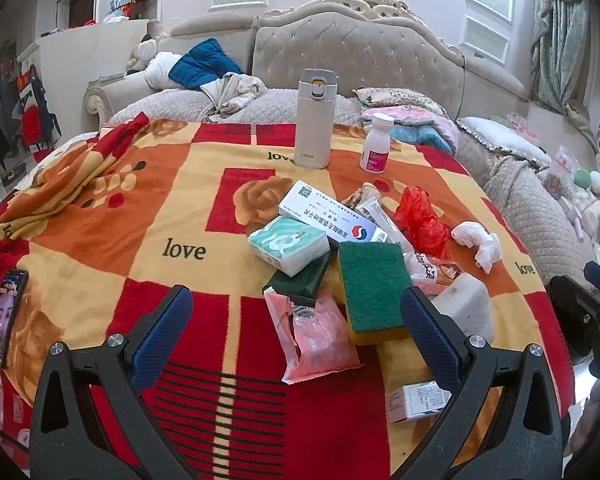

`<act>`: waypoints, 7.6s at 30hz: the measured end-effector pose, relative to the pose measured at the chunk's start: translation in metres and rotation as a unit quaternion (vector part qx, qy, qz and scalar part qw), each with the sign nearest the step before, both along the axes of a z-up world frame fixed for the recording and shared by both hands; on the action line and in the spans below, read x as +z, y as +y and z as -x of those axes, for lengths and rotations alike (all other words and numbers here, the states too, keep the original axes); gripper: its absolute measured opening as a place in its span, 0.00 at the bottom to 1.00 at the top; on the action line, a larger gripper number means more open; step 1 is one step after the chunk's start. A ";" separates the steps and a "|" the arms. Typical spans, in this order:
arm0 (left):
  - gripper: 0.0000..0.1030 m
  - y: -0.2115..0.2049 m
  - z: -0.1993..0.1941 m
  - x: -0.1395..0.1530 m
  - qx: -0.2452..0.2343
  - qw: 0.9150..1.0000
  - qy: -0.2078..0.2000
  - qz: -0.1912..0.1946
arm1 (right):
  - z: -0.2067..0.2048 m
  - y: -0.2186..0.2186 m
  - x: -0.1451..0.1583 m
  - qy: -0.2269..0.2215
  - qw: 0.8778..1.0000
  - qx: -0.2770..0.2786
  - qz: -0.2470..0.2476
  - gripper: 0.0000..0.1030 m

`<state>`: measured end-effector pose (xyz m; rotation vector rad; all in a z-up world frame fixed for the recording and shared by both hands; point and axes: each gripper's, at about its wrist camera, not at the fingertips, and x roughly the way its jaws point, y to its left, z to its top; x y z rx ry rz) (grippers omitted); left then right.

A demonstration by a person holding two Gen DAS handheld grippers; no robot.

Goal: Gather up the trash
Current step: 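Move both tools toward the pile of trash on the blanket, then grasp the white foam block with the right tool, then grasp the green scouring pad with the left tool while the right holds the block, then carry pad and block to the black bin and open both tools, then move both empty tools back over the trash on the blanket, then grasp the white medicine box with the right tool while the left grasps the pink wrapper, then carry box and wrapper to the black bin and open both tools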

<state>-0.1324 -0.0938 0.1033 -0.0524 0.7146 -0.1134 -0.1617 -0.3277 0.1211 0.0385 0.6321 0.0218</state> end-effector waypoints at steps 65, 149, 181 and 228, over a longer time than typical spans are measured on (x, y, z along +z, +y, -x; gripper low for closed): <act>0.61 -0.073 -0.079 -0.056 -0.073 0.984 0.160 -0.024 | -0.034 -0.039 -0.041 0.087 0.988 0.095 -0.089 0.64; 0.75 -0.169 -0.002 -0.003 -0.179 0.980 0.088 -0.014 | 0.012 -0.165 -0.065 0.123 0.987 -0.057 -0.092 0.89; 0.75 0.042 -0.020 -0.036 0.002 0.989 0.142 0.034 | -0.032 0.071 -0.074 0.184 0.931 0.313 0.012 0.89; 0.26 -0.060 0.000 -0.021 -0.136 0.980 0.135 0.058 | -0.001 -0.004 -0.057 0.111 0.980 0.151 -0.070 0.31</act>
